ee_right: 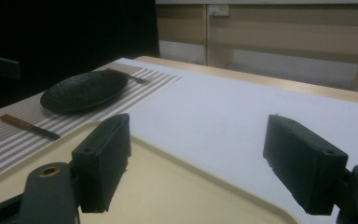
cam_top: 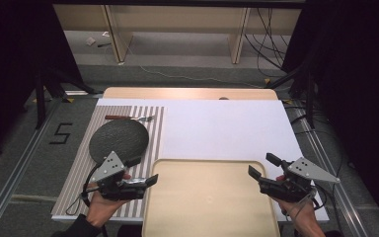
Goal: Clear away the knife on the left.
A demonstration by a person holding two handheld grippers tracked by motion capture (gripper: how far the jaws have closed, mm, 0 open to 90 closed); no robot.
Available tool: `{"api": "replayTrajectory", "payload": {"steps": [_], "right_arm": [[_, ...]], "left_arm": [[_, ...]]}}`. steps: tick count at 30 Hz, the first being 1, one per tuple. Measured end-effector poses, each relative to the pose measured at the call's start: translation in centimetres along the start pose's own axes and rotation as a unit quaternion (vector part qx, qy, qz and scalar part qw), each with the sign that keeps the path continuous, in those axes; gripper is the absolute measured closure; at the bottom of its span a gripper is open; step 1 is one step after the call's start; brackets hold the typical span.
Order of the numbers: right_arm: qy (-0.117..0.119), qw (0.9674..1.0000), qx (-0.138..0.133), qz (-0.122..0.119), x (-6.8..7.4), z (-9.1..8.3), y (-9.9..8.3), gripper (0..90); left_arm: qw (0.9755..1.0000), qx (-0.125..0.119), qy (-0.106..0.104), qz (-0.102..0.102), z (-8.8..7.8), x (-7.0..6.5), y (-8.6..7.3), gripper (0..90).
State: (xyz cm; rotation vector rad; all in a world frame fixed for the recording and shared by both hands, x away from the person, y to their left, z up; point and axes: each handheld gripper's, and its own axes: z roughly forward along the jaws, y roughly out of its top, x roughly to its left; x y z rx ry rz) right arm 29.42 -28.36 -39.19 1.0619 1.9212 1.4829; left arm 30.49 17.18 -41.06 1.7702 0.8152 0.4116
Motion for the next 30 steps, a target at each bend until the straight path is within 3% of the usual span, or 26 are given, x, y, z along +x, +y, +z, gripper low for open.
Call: {"api": "replayTrajectory", "payload": {"steps": [12,15,17,30], "right_arm": [[0.001,1.0000,0.002,-0.005,0.0,0.0,0.0,24.4],[0.001,1.0000,0.003,-0.005,0.0,0.0,0.0,24.4],[0.002,1.0000,0.003,-0.005,0.0,0.0,0.0,24.5],[0.001,1.0000,0.005,-0.003,0.0,0.1,0.0,24.6]], "left_arm": [[0.9988,0.039,0.029,0.004,-0.2,0.9,-0.1,17.2],[0.9968,0.063,0.047,0.015,-0.1,1.2,-0.3,17.2],[0.9959,0.073,0.051,0.011,-0.1,1.4,-0.3,17.2],[0.9917,0.100,0.081,0.009,-1.2,2.6,-0.2,17.9]]}}
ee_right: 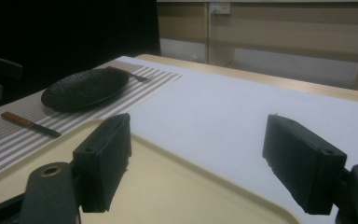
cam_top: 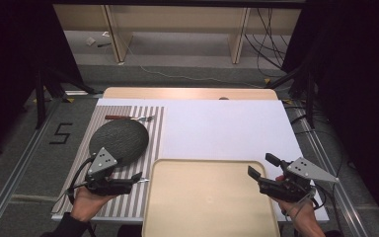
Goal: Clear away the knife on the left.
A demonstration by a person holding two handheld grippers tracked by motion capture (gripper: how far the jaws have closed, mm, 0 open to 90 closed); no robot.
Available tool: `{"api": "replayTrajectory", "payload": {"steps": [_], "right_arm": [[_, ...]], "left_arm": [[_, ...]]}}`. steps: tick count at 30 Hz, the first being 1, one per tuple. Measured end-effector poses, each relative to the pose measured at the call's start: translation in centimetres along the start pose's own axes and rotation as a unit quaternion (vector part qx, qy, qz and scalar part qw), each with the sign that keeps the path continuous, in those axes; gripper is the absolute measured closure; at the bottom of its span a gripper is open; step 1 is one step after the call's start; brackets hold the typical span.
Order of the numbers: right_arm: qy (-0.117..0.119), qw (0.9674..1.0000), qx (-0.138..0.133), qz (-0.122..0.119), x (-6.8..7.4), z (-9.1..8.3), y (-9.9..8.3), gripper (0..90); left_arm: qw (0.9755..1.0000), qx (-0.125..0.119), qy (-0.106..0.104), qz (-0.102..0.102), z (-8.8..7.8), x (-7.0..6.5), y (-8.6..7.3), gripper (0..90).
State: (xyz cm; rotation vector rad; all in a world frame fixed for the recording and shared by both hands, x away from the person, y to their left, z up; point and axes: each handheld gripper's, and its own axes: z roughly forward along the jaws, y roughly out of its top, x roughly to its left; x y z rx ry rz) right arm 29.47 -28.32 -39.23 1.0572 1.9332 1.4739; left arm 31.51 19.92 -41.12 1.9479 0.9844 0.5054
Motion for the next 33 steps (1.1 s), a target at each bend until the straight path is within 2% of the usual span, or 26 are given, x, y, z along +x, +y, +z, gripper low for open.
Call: {"api": "replayTrajectory", "payload": {"steps": [3,15,17,22,27,30,33], "right_arm": [[0.000,1.0000,0.001,0.000,0.0,0.0,0.0,24.6],[0.000,1.0000,0.000,-0.001,0.0,0.0,0.0,24.7],[0.000,1.0000,0.000,-0.001,0.0,0.0,0.0,24.7],[-0.001,1.0000,0.001,-0.002,0.0,0.0,0.0,24.8],[-0.001,1.0000,0.001,-0.002,0.0,0.0,0.0,24.8],[-0.003,1.0000,0.002,-0.002,0.0,0.0,0.0,24.9],[-0.003,1.0000,0.003,-0.002,0.0,0.0,0.0,25.0]], "left_arm": [[0.9997,0.007,0.022,0.008,-0.1,0.4,-0.1,18.2],[0.9973,0.032,0.065,0.008,-0.3,1.5,-0.4,18.5],[0.9971,0.031,0.070,0.006,-0.5,1.7,-0.5,18.5],[0.9950,0.019,0.098,-0.002,-1.3,2.5,-0.6,18.9],[0.9945,0.023,0.101,-0.008,-1.7,2.6,-0.8,18.9],[0.9945,0.035,0.098,-0.003,-2.0,2.3,-1.0,18.9],[0.9931,0.043,0.109,0.005,-2.4,2.1,-1.3,18.8]]}}
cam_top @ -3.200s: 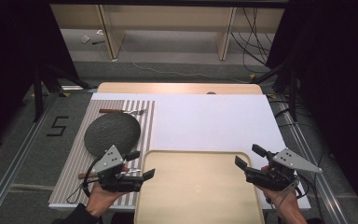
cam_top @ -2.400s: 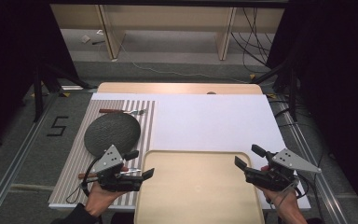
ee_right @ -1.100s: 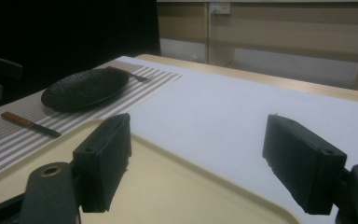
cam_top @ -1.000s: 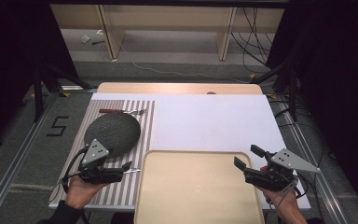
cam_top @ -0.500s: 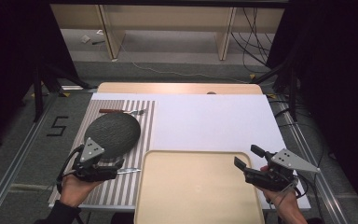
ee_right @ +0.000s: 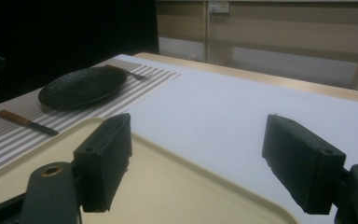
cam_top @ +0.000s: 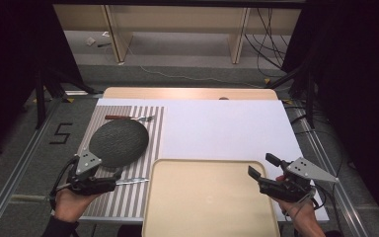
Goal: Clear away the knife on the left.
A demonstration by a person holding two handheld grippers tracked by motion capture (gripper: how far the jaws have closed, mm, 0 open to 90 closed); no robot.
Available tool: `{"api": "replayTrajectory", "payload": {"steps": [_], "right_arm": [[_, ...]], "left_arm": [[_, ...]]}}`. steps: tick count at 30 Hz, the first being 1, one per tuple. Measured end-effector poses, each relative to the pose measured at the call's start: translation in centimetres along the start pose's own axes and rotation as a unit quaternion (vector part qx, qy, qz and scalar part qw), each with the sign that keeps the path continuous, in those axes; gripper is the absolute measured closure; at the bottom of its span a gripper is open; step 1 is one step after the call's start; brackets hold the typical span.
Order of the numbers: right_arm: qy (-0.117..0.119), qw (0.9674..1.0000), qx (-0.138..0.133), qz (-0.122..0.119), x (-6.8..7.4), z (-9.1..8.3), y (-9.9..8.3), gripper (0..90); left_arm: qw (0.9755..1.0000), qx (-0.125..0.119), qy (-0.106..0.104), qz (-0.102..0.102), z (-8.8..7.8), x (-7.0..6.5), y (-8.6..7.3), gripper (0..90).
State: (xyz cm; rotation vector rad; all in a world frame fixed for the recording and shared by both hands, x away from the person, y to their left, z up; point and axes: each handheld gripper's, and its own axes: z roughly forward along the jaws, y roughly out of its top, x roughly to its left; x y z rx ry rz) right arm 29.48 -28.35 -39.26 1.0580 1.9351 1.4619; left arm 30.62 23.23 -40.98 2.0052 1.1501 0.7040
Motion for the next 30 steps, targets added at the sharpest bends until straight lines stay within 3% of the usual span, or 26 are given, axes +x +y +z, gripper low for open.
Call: {"api": "replayTrajectory", "payload": {"steps": [7,20,27,29,30], "right_arm": [[0.000,1.0000,0.001,-0.001,0.0,0.0,0.0,25.1],[-0.001,1.0000,0.002,-0.003,0.0,0.1,0.0,25.1],[-0.001,1.0000,0.002,-0.002,0.1,0.1,0.0,25.1],[-0.002,1.0000,0.003,-0.002,0.0,0.1,-0.1,25.1],[-0.003,1.0000,0.003,-0.002,0.0,0.2,-0.1,25.1]], "left_arm": [[0.9998,0.005,0.019,-0.007,-1.1,0.8,-1.0,18.9],[0.9978,0.058,0.032,-0.007,-0.7,1.5,-2.7,19.1],[0.9972,0.073,0.015,0.000,-0.4,1.5,-2.9,19.3],[0.9970,0.076,-0.015,-0.007,-0.2,1.6,-3.0,19.3],[0.9965,0.080,-0.019,-0.007,0.0,1.7,-3.1,19.3]]}}
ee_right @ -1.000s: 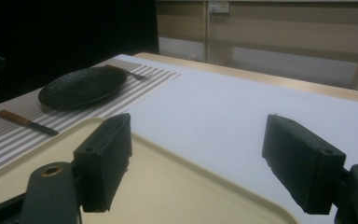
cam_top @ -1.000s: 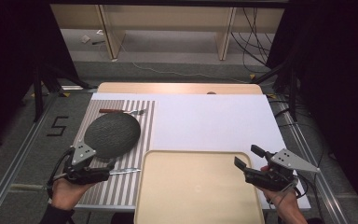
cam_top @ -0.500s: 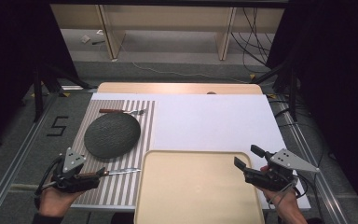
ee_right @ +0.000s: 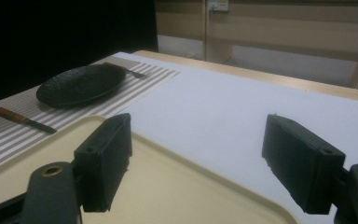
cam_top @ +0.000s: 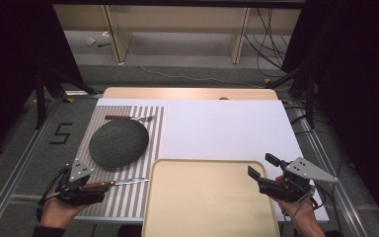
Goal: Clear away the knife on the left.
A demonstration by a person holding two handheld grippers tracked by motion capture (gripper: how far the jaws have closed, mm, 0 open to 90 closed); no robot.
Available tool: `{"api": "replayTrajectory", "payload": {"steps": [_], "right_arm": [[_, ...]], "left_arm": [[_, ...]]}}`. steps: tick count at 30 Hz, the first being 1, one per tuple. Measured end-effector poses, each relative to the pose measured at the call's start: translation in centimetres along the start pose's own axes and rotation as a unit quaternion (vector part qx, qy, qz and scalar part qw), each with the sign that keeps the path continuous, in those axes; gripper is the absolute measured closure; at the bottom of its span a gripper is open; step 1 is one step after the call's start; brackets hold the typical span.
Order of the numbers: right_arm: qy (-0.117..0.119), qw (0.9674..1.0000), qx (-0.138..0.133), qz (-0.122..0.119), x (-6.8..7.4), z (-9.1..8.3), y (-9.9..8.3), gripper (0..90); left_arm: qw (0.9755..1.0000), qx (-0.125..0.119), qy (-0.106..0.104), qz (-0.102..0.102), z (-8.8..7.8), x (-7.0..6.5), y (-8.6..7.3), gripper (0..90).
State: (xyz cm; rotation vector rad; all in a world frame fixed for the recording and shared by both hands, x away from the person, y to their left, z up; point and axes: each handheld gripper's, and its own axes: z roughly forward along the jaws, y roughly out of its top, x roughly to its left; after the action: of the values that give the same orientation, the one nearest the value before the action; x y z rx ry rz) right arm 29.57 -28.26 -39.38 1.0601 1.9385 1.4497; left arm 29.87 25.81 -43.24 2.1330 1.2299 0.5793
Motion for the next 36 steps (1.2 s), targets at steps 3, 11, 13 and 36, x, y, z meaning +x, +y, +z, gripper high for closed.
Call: {"api": "replayTrajectory", "payload": {"steps": [3,11,13,36], "right_arm": [[-0.001,1.0000,0.002,0.001,0.0,0.0,0.0,25.1],[-0.001,1.0000,0.004,0.002,0.0,0.1,-0.1,25.1],[-0.001,1.0000,0.004,0.002,0.0,0.1,-0.1,25.1],[-0.002,1.0000,0.004,0.001,-0.1,0.2,-0.1,25.2]], "left_arm": [[0.9996,0.025,0.005,0.015,0.5,0.2,0.0,19.4],[0.9958,0.079,-0.012,0.046,1.8,0.5,0.5,20.1],[0.9948,0.088,-0.013,0.049,2.3,0.8,0.6,20.1],[0.9747,0.193,-0.064,0.093,5.8,2.4,2.3,26.9]]}}
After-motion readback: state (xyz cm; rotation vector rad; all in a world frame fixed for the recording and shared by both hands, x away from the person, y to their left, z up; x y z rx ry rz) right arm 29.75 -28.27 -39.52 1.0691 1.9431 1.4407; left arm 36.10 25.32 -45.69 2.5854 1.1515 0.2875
